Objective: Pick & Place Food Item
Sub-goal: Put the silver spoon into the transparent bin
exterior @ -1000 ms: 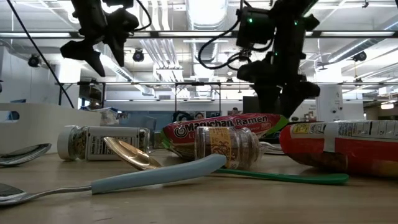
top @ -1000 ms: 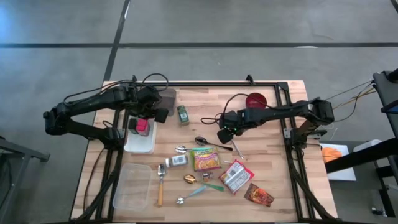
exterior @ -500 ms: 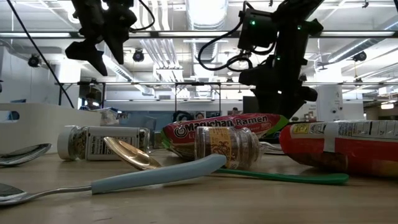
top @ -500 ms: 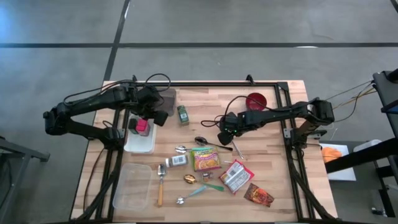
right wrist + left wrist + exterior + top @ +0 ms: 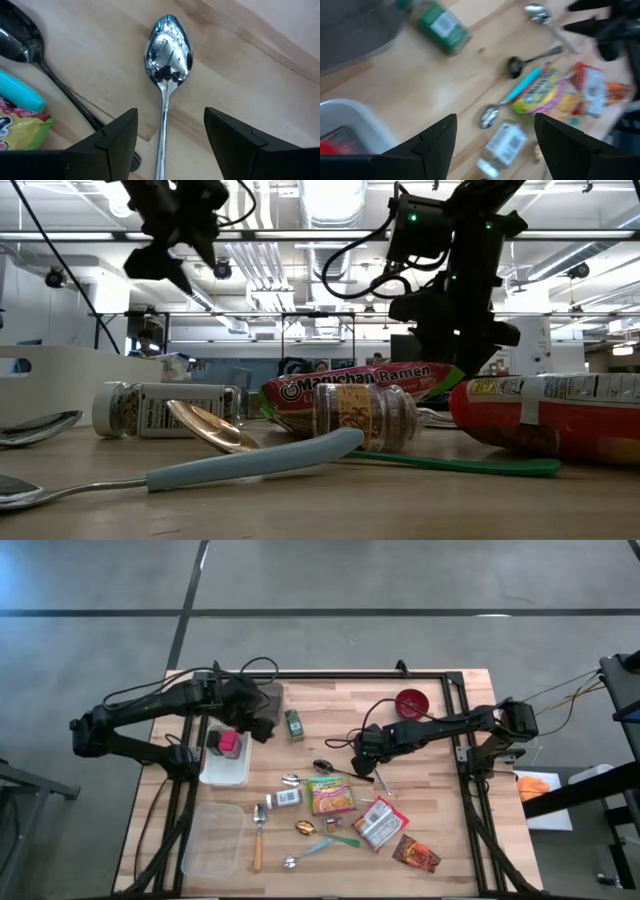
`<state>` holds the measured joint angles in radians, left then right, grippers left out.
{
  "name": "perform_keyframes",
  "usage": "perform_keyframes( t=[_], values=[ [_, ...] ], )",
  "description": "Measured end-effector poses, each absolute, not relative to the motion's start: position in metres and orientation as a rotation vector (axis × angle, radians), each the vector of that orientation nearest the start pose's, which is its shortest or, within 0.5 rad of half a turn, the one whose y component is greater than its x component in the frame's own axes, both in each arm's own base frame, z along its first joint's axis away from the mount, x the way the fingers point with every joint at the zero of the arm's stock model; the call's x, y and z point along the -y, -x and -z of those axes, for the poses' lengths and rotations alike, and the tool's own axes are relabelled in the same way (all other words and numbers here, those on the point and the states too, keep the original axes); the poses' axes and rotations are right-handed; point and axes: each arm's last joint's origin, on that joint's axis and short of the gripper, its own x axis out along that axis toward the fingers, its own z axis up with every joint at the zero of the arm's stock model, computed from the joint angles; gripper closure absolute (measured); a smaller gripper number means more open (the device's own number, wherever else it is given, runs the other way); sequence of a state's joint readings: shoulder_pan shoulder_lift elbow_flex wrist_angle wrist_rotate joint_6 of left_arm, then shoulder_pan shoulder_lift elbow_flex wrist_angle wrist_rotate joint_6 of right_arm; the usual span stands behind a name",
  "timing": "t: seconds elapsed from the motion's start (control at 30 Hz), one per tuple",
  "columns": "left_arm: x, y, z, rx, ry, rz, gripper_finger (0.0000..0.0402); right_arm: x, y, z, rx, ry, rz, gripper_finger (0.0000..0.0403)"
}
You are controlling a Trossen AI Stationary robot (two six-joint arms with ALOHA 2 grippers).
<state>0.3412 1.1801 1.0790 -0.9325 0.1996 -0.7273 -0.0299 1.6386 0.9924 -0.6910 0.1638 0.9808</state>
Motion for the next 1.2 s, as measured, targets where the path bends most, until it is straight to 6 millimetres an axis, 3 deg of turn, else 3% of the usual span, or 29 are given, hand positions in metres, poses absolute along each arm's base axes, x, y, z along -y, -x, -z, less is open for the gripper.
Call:
perform_keyframes(
  t=[0.4, 0.53, 0.7, 0.87, 1.2],
  values=[
    [-0.069, -0.211, -0.302, -0.882, 0.941, -0.47, 0.0132, -0.008, -0.297, -0.174, -1.09, -0.783, 0.745, 0.018],
    [-0.069, -0.211, -0.302, -0.879, 0.942, -0.47, 0.0132, -0.006, -0.305, -0.166, -1.145, -0.751, 0.737, 0.018],
    [-0.069, -0.212, -0.303, -0.875, 0.942, -0.469, 0.0132, -0.003, -0.322, -0.185, -1.155, -0.713, 0.758, 0.018],
    [-0.069, -0.211, -0.302, -0.878, 0.942, -0.47, 0.0132, 0.002, -0.32, -0.19, -1.192, -0.71, 0.793, 0.018],
    [-0.069, -0.211, -0.302, -0.879, 0.935, -0.466, 0.0132, 0.01, -0.314, -0.163, -1.218, -0.772, 0.808, 0.018]
  ],
)
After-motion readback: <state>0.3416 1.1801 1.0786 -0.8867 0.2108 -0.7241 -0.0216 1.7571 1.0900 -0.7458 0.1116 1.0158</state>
